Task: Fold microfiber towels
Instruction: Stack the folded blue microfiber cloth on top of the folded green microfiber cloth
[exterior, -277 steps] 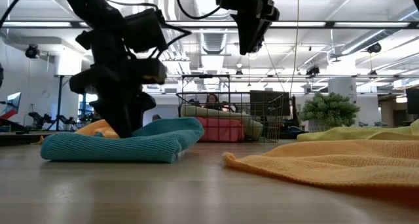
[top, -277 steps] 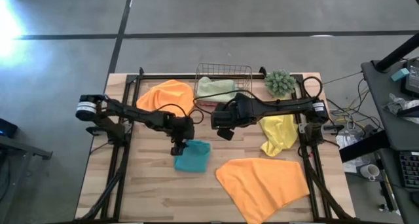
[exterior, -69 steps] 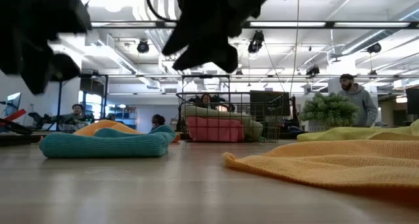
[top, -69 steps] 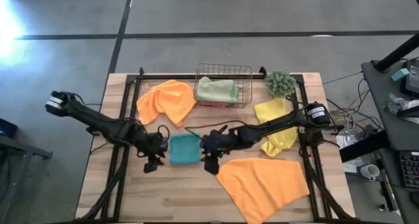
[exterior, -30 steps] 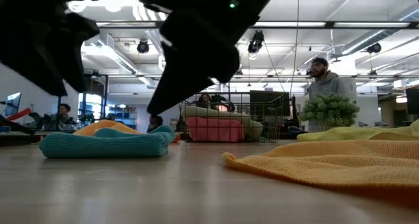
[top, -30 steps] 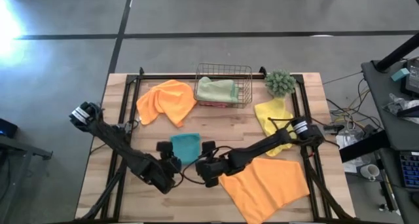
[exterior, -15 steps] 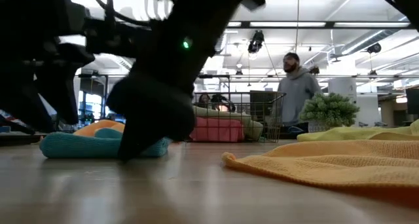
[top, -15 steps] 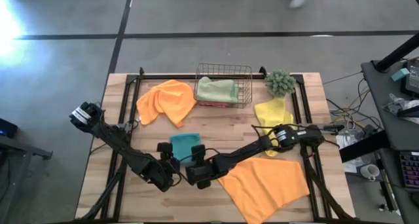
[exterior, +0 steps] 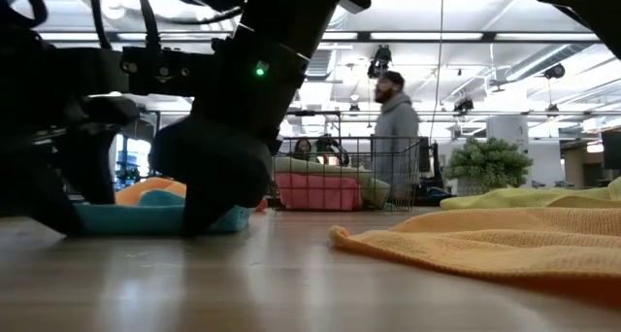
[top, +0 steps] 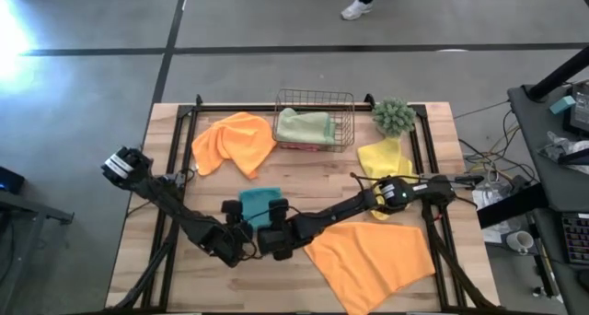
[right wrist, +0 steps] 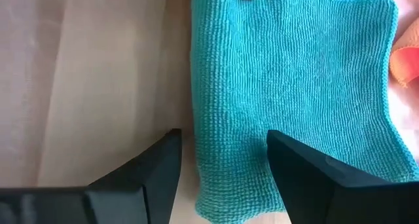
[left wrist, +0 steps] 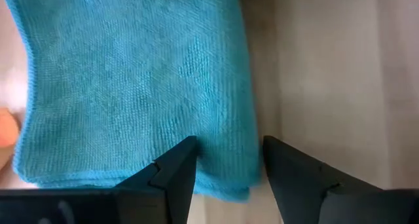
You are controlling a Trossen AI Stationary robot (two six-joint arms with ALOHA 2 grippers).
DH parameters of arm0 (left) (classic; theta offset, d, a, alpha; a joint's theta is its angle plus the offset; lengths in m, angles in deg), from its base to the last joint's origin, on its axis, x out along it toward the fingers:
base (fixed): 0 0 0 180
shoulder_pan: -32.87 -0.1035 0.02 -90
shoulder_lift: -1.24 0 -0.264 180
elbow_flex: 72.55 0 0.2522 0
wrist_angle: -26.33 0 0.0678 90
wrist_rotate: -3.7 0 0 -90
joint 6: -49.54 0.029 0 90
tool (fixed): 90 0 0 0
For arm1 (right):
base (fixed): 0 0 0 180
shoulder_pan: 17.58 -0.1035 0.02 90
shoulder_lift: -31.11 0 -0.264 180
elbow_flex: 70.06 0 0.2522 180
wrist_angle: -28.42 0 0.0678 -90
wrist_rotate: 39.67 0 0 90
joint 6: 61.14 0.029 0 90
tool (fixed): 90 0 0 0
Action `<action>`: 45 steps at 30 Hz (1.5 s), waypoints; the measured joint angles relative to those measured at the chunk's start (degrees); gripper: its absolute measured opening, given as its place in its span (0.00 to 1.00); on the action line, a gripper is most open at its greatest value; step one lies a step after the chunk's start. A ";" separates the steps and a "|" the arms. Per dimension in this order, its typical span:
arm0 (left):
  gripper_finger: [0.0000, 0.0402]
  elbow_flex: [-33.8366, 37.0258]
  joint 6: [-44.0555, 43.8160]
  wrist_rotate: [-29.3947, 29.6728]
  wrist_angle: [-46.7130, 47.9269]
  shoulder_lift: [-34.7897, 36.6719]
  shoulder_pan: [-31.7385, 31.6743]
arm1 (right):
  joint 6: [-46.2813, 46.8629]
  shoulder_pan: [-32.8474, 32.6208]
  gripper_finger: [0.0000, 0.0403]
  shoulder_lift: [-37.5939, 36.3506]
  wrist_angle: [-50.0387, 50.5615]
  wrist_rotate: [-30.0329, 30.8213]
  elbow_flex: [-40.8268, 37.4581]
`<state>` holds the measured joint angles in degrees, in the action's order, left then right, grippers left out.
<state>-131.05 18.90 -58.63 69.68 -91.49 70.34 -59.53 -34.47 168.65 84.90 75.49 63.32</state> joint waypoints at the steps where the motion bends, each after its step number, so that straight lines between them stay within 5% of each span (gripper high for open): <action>1: 0.41 -0.08 0.00 0.32 -0.17 -0.50 -0.33 | 0.00 0.07 0.53 0.00 -0.02 -0.01 -0.03; 9: 0.41 -0.35 -0.31 1.38 -1.01 -5.11 -2.55 | 1.93 1.02 0.53 0.02 0.28 0.09 -0.38; 14: 0.39 -0.23 -0.19 1.39 -0.93 -5.33 -2.62 | 3.74 1.77 0.43 0.05 0.76 -0.03 -0.66; 25: 0.05 -0.28 3.15 2.06 -0.63 -5.32 -2.65 | 4.37 2.00 0.04 0.24 1.42 -3.00 -0.23; 36: 0.01 -0.01 3.30 0.16 0.47 3.51 -3.39 | 7.50 2.18 0.02 0.46 5.78 -2.87 4.84; 45: 0.01 -0.63 12.34 -0.74 1.25 11.94 -6.58 | 11.32 2.04 0.02 0.09 13.69 -2.80 11.92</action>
<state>-131.68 31.24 -59.36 70.93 -79.55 63.76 -48.21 -32.43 168.74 98.60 72.69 75.24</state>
